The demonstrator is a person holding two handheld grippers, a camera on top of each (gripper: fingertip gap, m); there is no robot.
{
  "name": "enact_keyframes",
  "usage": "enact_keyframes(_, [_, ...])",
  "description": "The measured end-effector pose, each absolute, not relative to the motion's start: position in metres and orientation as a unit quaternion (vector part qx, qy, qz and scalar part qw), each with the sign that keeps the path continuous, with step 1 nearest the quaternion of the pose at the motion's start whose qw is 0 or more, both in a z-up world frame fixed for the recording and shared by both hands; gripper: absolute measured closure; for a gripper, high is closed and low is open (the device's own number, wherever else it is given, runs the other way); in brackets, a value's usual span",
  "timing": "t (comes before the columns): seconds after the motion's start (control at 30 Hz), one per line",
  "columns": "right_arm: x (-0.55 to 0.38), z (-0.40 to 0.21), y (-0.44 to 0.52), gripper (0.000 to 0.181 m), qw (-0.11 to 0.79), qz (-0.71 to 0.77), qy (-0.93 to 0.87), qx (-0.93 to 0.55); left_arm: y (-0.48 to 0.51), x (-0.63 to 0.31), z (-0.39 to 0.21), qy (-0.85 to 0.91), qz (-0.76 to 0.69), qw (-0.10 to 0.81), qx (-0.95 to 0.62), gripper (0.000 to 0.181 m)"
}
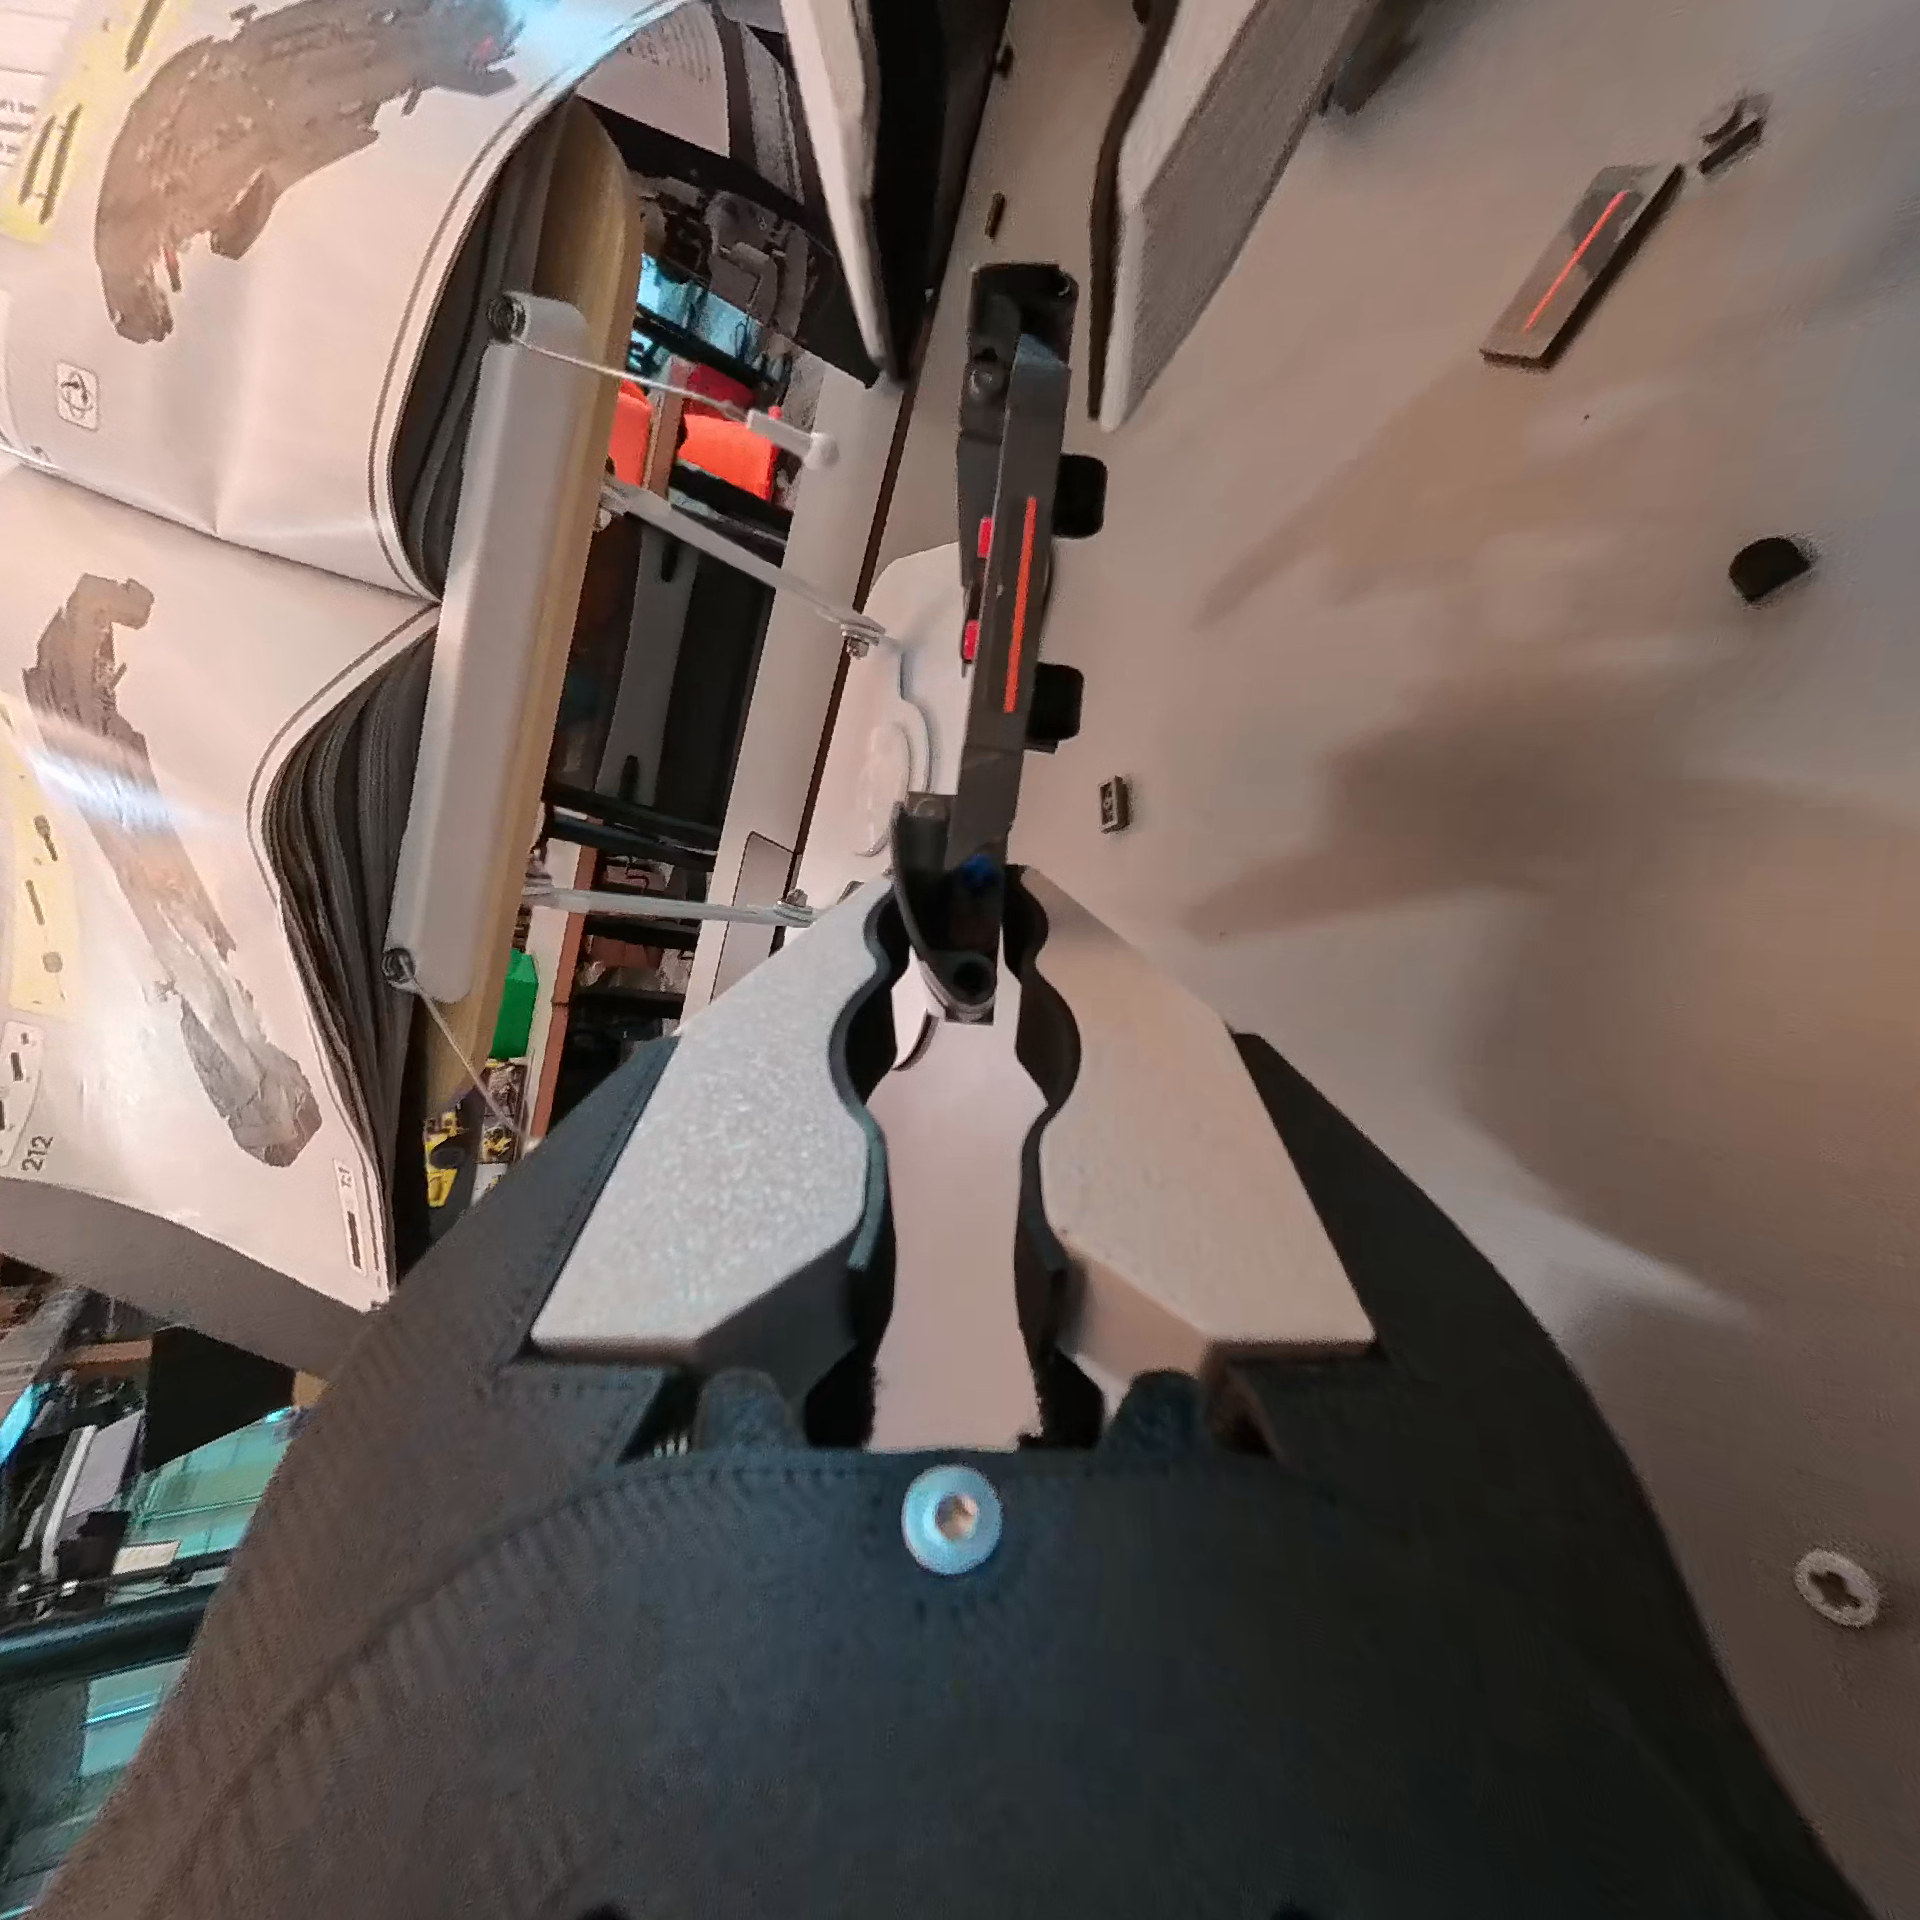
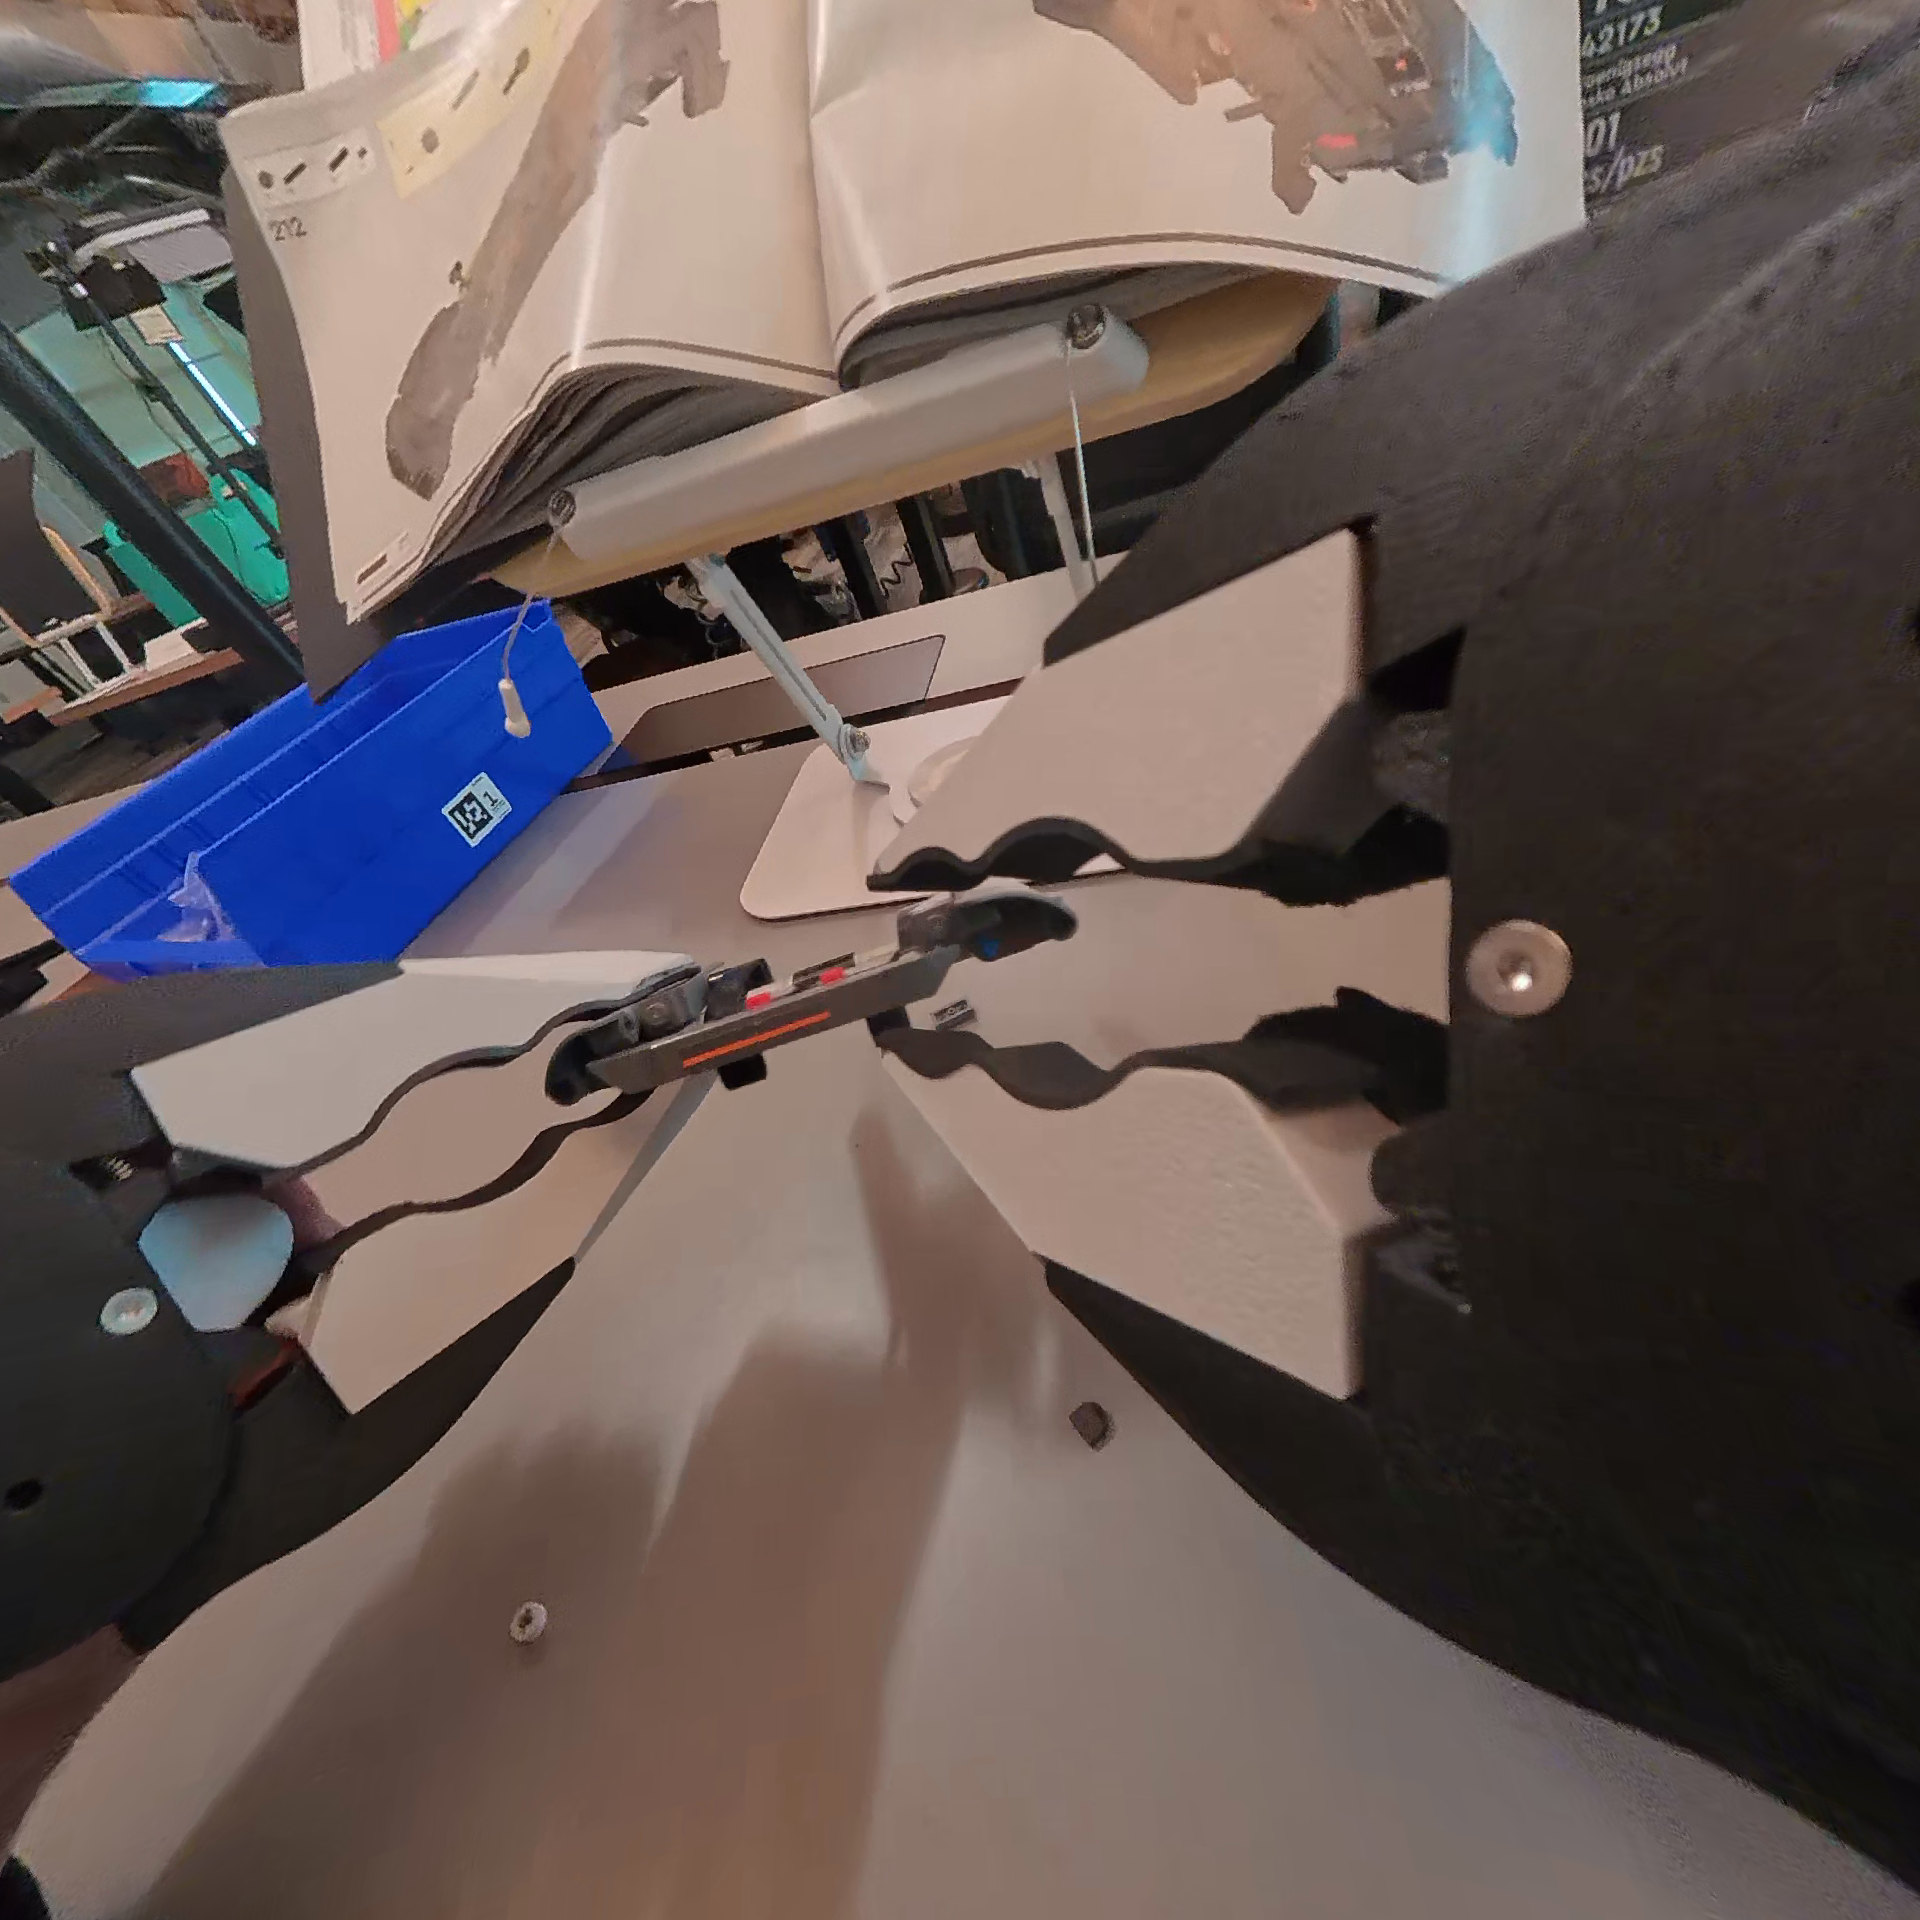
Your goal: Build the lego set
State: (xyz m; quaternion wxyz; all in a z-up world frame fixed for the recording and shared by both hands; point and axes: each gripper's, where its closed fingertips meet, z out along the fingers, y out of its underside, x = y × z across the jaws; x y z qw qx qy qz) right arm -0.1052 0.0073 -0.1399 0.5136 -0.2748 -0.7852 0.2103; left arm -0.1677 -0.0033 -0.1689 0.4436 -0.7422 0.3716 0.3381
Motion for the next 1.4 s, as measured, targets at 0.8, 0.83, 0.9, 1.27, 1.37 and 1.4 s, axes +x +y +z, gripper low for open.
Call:
enact_keyframes(0.8, [-0.108,-0.151,-0.002,0.175,0.518,0.172,-0.799,-0.253,-0.001,-0.154,-0.171,0.374,0.303,0.456,-0.748,0.158])
enact_keyframes(0.83, [-0.108,-0.152,-0.003,0.175,0.516,0.175,-0.799,-0.254,-0.001,-0.154,-0.172,0.373,0.296,0.459,-0.75,0.154])
enact_keyframes(0.9, [-0.108,-0.152,-0.003,0.176,0.511,0.182,-0.799,-0.258,-0.001,-0.149,-0.172,0.371,0.272,0.47,-0.754,0.147])
enact_keyframes(1.27, [-0.103,-0.152,-0.014,0.176,0.467,0.248,-0.808,-0.261,-0.002,-0.132,-0.176,0.365,0.172,0.496,-0.768,0.127])
enact_keyframes(1.37, [-0.1,-0.151,-0.019,0.176,0.449,0.279,-0.808,-0.261,-0.004,-0.122,-0.184,0.38,0.139,0.491,-0.772,0.133])
enact_keyframes(1.4, [-0.099,-0.151,-0.02,0.176,0.444,0.286,-0.808,-0.26,-0.003,-0.121,-0.184,0.379,0.135,0.492,-0.772,0.136])
